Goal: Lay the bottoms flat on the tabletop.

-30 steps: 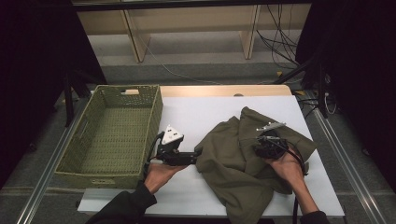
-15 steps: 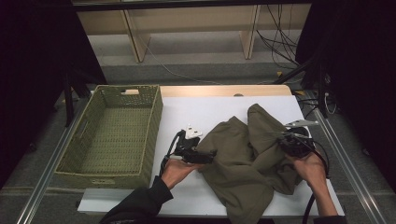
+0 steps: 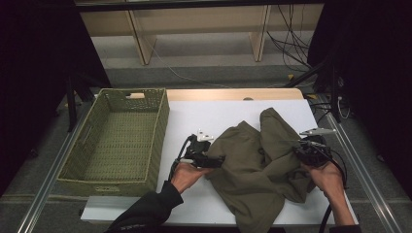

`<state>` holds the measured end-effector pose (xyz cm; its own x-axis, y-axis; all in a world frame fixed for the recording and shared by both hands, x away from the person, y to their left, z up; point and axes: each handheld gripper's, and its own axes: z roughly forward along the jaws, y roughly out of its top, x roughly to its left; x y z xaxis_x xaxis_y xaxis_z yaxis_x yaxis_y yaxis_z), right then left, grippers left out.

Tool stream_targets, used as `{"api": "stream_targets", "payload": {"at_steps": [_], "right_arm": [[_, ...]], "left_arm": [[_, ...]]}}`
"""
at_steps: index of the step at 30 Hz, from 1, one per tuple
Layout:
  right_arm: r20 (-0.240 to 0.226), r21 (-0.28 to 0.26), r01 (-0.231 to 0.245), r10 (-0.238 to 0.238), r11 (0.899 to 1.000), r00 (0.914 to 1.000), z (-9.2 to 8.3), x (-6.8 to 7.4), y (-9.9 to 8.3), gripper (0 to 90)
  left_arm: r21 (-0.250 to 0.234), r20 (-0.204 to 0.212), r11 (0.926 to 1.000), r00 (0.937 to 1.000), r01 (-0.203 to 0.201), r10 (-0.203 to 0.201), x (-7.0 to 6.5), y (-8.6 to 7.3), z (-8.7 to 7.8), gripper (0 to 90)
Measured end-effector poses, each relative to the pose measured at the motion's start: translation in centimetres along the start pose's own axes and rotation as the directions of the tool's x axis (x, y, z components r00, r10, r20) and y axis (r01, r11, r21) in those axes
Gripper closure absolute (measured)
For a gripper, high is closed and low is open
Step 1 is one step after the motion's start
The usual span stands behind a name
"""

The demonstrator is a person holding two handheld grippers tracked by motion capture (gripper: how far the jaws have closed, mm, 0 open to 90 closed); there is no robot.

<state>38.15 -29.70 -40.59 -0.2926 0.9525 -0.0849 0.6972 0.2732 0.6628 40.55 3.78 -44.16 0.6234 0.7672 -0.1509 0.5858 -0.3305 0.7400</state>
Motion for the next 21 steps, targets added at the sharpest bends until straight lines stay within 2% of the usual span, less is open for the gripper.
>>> {"api": "stream_targets", "payload": {"at_steps": [5, 8, 11, 16, 21], "right_arm": [[-0.005, 0.002, 0.005, -0.005, 1.0, 1.0, 0.1, 0.0, -0.1, 89.7], [-0.007, 0.0, 0.006, -0.006, 1.0, 1.0, 0.1, 0.0, -0.1, 89.6], [-0.008, -0.001, 0.008, -0.008, 1.0, 0.9999, 0.0, 0.0, -0.1, 89.7], [-0.008, -0.003, 0.005, -0.005, 1.0, 1.0, 0.1, 0.0, -0.1, 89.7], [-0.003, -0.003, 0.011, -0.011, 1.0, 0.9999, 0.2, 0.1, -0.1, 89.7]], "left_arm": [[0.047, 0.041, 0.9982, 0.9985, -0.038, 0.036, -0.4, -0.4, 0.7, 48.8], [0.05, 0.048, 0.9978, 0.9979, -0.045, 0.043, -0.4, -0.7, 1.0, 71.0], [0.056, 0.07, 0.9965, 0.9959, -0.062, 0.058, -0.5, -0.9, 1.0, 86.1], [0.015, 0.064, 0.9968, 0.995, -0.078, 0.077, -0.2, -1.0, 0.1, 88.5], [-0.042, 0.032, 0.9952, 0.9955, -0.088, 0.09, 0.8, -1.1, -2.2, 88.7]]}}
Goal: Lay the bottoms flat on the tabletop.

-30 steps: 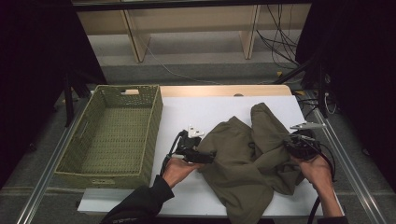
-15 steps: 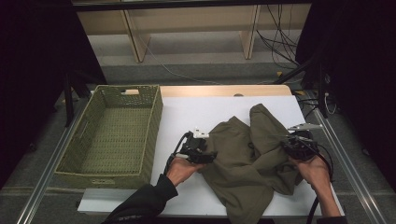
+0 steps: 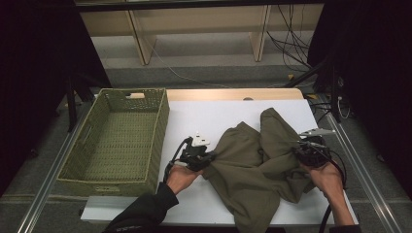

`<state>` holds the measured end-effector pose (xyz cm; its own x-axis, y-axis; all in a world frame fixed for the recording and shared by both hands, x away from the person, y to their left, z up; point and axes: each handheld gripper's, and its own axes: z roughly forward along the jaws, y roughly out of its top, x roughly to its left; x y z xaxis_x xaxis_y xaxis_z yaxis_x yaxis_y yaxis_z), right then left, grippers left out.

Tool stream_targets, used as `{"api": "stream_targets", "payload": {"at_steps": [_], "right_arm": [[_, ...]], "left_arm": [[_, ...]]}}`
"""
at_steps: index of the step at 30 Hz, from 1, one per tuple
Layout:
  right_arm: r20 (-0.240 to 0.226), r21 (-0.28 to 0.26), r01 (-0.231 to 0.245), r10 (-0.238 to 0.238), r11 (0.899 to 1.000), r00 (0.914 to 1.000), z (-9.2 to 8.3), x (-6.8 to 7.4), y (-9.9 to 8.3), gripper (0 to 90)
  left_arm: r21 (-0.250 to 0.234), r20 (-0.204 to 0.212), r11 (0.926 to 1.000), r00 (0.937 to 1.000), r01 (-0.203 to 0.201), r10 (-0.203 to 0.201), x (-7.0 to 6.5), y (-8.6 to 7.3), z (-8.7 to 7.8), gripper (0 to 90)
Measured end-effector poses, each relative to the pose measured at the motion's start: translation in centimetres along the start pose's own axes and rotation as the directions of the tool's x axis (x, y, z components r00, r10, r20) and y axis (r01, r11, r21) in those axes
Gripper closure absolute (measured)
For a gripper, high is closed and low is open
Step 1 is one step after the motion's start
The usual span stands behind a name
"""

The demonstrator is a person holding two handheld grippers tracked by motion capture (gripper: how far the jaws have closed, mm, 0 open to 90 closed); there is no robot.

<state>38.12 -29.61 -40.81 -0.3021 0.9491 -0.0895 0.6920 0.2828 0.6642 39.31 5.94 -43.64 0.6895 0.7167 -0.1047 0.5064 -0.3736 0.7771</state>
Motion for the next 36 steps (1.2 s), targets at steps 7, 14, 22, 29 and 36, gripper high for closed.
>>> {"api": "stream_targets", "payload": {"at_steps": [7, 14, 22, 29, 36], "right_arm": [[-0.004, 0.009, 0.008, -0.008, 1.0, 1.0, 0.0, 0.1, 0.0, 90.0], [-0.031, 0.09, 0.036, -0.033, 0.995, 0.999, 0.0, 1.4, -1.3, 89.9], [-0.084, 0.164, 0.056, -0.043, 0.985, 0.9956, 1.2, 1.8, -2.5, 89.0], [-0.12, 0.033, -0.03, 0.034, 0.999, 0.9922, -0.2, -0.3, -1.5, 68.6], [-0.076, -0.043, -0.095, 0.092, 0.995, 0.9929, 0.2, -2.8, -0.2, 47.3]], "left_arm": [[-0.064, -0.049, 0.9979, 0.9987, 0.009, -0.012, 1.1, -0.9, -3.5, 88.7], [-0.025, -0.034, 0.9992, 0.999, -0.03, 0.03, -0.2, -2.5, -3.9, 88.4], [0.009, 0.001, 0.9993, 0.9993, -0.037, 0.037, -0.6, -3.6, -3.6, 87.9], [0.007, 0.011, 0.9994, 0.9994, -0.034, 0.034, -0.8, -3.7, -3.6, 87.7], [0.001, 0.012, 0.9993, 0.9993, -0.037, 0.037, -0.8, -3.7, -3.7, 87.6]]}}
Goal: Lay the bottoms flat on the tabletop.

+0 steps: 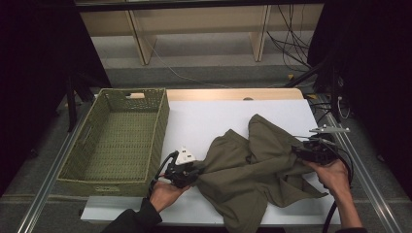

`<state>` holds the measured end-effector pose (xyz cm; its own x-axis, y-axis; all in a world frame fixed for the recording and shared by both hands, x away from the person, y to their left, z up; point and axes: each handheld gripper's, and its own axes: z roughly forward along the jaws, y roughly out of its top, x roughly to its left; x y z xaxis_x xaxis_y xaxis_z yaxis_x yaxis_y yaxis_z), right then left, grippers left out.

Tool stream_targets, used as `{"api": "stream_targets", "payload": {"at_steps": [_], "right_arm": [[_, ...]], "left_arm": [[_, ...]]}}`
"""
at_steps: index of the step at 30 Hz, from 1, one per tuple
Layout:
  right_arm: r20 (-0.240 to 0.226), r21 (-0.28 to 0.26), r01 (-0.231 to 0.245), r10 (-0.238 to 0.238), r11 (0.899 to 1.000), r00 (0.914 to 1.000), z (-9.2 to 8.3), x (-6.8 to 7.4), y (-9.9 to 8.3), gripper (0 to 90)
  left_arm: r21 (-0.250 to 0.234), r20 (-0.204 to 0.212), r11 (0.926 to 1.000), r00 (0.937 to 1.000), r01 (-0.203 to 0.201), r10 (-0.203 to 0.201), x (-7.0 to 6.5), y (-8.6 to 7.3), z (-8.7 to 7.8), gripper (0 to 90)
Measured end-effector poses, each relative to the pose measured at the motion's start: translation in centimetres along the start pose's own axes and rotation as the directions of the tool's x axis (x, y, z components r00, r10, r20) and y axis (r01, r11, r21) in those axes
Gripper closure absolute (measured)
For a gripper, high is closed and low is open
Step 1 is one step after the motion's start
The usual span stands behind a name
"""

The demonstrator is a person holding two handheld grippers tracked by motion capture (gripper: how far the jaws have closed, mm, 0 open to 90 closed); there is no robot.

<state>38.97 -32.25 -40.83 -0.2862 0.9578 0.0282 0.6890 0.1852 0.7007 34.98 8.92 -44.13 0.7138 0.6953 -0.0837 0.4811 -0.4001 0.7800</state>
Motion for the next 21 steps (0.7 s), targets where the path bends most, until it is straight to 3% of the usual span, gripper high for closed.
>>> {"api": "stream_targets", "payload": {"at_steps": [4, 9, 16, 21], "right_arm": [[0.033, 0.026, -0.01, 0.009, 1.0, 0.9994, 1.5, -1.4, 0.8, 41.6], [0.049, 0.081, -0.03, 0.026, 0.996, 0.9985, 3.6, -2.7, 1.5, 41.0], [0.021, 0.161, -0.002, -0.001, 0.987, 0.9998, 5.9, -2.4, 1.8, 42.3], [0.051, 0.216, 0.008, -0.019, 0.976, 0.9985, 7.3, -2.5, 1.8, 42.2]], "left_arm": [[0.001, 0.004, 1.0, 1.0, 0.004, -0.004, 0.0, 0.0, 0.0, 87.6], [0.0, 0.009, 1.0, 0.9999, -0.006, 0.006, -0.1, 0.0, 0.0, 87.4], [0.003, 0.015, 1.0, 0.9999, -0.003, 0.003, -0.1, 0.0, -0.1, 87.1], [0.005, 0.016, 0.9999, 0.9998, -0.01, 0.01, -0.2, -0.1, -0.1, 87.0]]}}
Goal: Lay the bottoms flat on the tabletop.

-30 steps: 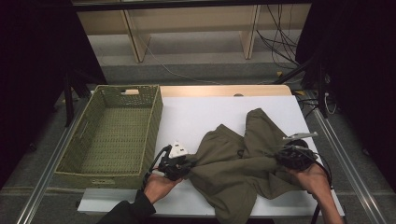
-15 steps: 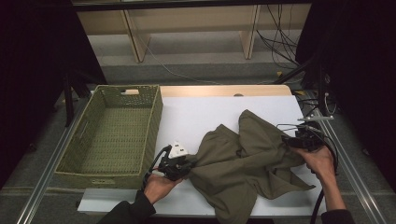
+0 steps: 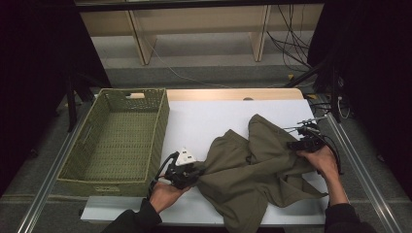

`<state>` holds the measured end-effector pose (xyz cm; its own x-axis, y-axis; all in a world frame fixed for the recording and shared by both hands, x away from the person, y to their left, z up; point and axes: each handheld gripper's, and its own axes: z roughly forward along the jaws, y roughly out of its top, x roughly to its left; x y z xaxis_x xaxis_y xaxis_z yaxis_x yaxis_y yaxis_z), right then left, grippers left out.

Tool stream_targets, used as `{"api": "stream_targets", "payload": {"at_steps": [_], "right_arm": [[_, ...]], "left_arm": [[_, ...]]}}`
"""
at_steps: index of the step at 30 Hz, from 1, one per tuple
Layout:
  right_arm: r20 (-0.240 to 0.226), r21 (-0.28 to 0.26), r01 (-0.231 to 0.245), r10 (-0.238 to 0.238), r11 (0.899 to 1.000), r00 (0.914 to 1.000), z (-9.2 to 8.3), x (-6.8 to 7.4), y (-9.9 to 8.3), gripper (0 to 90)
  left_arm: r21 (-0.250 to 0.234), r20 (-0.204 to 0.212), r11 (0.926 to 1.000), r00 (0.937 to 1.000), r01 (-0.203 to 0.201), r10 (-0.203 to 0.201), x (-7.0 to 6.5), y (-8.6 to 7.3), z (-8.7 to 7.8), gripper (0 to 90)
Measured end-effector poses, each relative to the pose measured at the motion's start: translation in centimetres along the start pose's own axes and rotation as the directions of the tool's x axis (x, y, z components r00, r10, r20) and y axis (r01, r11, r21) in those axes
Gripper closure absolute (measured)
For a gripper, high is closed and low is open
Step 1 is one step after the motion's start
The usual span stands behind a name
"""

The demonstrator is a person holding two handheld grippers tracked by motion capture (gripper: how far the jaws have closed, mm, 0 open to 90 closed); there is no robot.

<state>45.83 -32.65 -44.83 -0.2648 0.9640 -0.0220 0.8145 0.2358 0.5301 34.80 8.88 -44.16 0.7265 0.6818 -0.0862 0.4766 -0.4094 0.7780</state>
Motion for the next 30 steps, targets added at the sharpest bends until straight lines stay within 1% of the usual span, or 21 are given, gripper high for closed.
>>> {"api": "stream_targets", "payload": {"at_steps": [4, 5, 6, 8, 10, 12, 13, 14, 16, 17, 18, 19, 21, 22, 23, 26, 30], "right_arm": [[-0.016, 0.026, -0.021, 0.021, 0.999, 0.9996, 0.3, -0.5, -0.2, 43.5], [-0.013, 0.03, -0.023, 0.023, 0.999, 0.9997, 0.3, -0.6, -0.2, 43.1], [-0.008, 0.026, -0.022, 0.022, 0.999, 0.9997, 0.3, -0.8, -0.2, 41.8], [0.003, 0.017, -0.039, 0.039, 0.999, 0.9992, 0.3, -1.1, -0.2, 40.2], [0.001, 0.014, -0.056, 0.056, 0.998, 0.9984, 0.2, -1.5, -0.3, 38.8], [-0.014, 0.02, -0.066, 0.066, 0.998, 0.9977, 0.2, -2.0, -0.4, 38.8], [-0.029, 0.021, -0.08, 0.081, 0.997, 0.9963, 0.1, -2.2, -0.5, 39.6], [-0.034, 0.021, -0.077, 0.078, 0.997, 0.9964, 0.0, -2.4, -0.6, 44.5], [-0.08, 0.024, -0.097, 0.099, 0.995, 0.9919, -0.1, -2.8, -0.8, 52.1], [-0.094, 0.026, -0.098, 0.1, 0.995, 0.9905, -0.2, -2.9, -0.9, 59.8], [-0.101, 0.027, -0.094, 0.096, 0.995, 0.9902, -0.3, -3.0, -0.9, 66.6], [-0.108, 0.03, -0.073, 0.075, 0.997, 0.9913, -0.4, -2.9, -1.0, 72.9], [-0.111, 0.033, -0.053, 0.057, 0.998, 0.9923, -0.8, -2.7, -1.0, 83.4], [-0.113, 0.032, -0.049, 0.052, 0.998, 0.9923, -0.9, -2.7, -1.0, 87.2], [-0.114, 0.033, -0.041, 0.044, 0.999, 0.9925, -1.1, -2.6, -1.1, 88.9], [-0.099, 0.017, -0.025, 0.027, 1.0, 0.9947, -1.9, -2.3, -1.4, 89.9], [-0.077, -0.013, -0.031, 0.03, 0.999, 0.9966, -3.3, -2.2, -2.4, 90.0]], "left_arm": [[0.002, 0.001, 1.0, 1.0, -0.004, 0.004, 0.0, 0.0, 0.0, 86.9], [0.003, 0.001, 1.0, 1.0, -0.004, 0.004, 0.0, -0.1, 0.0, 86.9], [0.003, 0.001, 1.0, 1.0, -0.005, 0.005, 0.0, -0.1, 0.0, 86.9], [0.001, 0.002, 1.0, 1.0, -0.004, 0.004, -0.1, -0.1, 0.0, 86.8], [0.002, 0.002, 1.0, 1.0, -0.004, 0.004, -0.1, -0.1, 0.0, 86.8], [0.001, 0.002, 1.0, 1.0, -0.004, 0.004, -0.1, -0.1, 0.0, 86.6], [0.0, 0.002, 1.0, 1.0, -0.005, 0.005, 0.0, -0.1, 0.0, 86.6], [0.0, 0.003, 1.0, 1.0, -0.006, 0.006, 0.0, -0.1, 0.0, 86.5], [0.002, 0.003, 1.0, 1.0, -0.007, 0.007, 0.0, -0.1, 0.0, 86.4], [0.003, 0.004, 1.0, 1.0, -0.007, 0.007, 0.1, -0.1, 0.0, 86.4], [0.003, 0.004, 1.0, 1.0, -0.007, 0.007, 0.1, -0.1, 0.0, 86.4], [0.002, 0.003, 1.0, 1.0, -0.008, 0.008, 0.1, -0.1, 0.0, 86.2], [0.002, 0.004, 0.9999, 0.9999, -0.01, 0.01, 0.1, -0.1, 0.1, 85.7], [0.005, 0.005, 0.9999, 0.9999, -0.011, 0.011, 0.1, -0.2, 0.1, 85.6], [0.006, 0.005, 0.9999, 0.9999, -0.009, 0.009, 0.1, -0.2, 0.1, 85.6], [0.008, 0.005, 0.9999, 0.9999, -0.009, 0.009, 0.1, -0.2, 0.1, 85.7], [0.004, 0.012, 0.9999, 0.9999, -0.01, 0.01, 0.0, -0.2, 0.0, 85.6]]}}
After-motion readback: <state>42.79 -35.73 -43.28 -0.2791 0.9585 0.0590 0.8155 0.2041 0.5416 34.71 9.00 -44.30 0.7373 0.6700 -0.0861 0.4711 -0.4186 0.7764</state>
